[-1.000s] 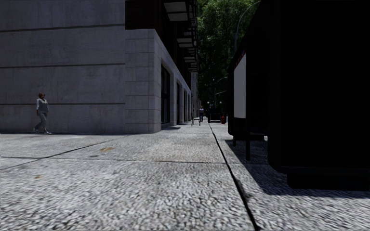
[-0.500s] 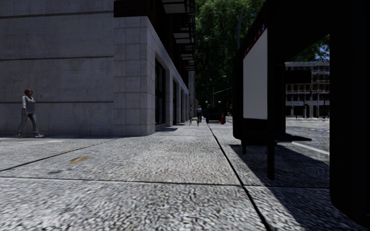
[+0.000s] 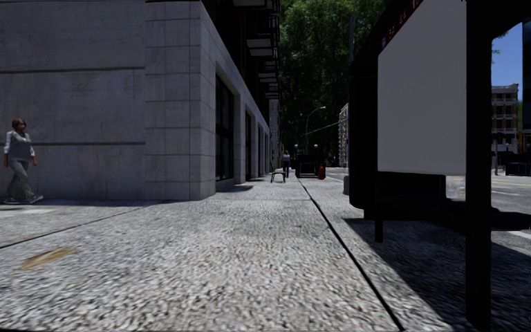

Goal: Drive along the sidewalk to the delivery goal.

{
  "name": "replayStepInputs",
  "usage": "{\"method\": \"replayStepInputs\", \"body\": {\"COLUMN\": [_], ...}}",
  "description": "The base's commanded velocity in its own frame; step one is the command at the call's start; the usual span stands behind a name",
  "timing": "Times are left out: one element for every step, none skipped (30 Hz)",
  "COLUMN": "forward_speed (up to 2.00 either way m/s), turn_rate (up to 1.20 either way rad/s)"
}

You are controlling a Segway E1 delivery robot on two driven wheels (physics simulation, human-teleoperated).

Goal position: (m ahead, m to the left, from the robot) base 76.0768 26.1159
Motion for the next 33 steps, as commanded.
{"method": "replayStepInputs", "body": {"forward_speed": [1.97, 1.97, 1.97, 1.97, 1.97, 1.97, 1.97, 1.97, 1.97, 1.97, 1.97, 1.97, 1.97, 1.97, 1.97, 1.97, 1.97, 1.97, 1.97, 1.97, 1.97, 1.97, 1.97, 1.97, 1.97, 1.97, 1.97, 1.97, 1.97, 1.97, 1.97, 1.97, 1.97], "turn_rate": [-0.15, -0.15, -0.17, -0.17, -0.17, -0.17, -0.17, -0.17, -0.17, -0.17, -0.17, -0.17, -0.17, -0.17, -0.17, -0.17, -0.17, -0.17, -0.17, -0.17, -0.17, -0.18, -0.20, -0.20, -0.22, -0.26, -0.27, -0.27, -0.27, -0.28, -0.28, -0.28, -0.28]}}
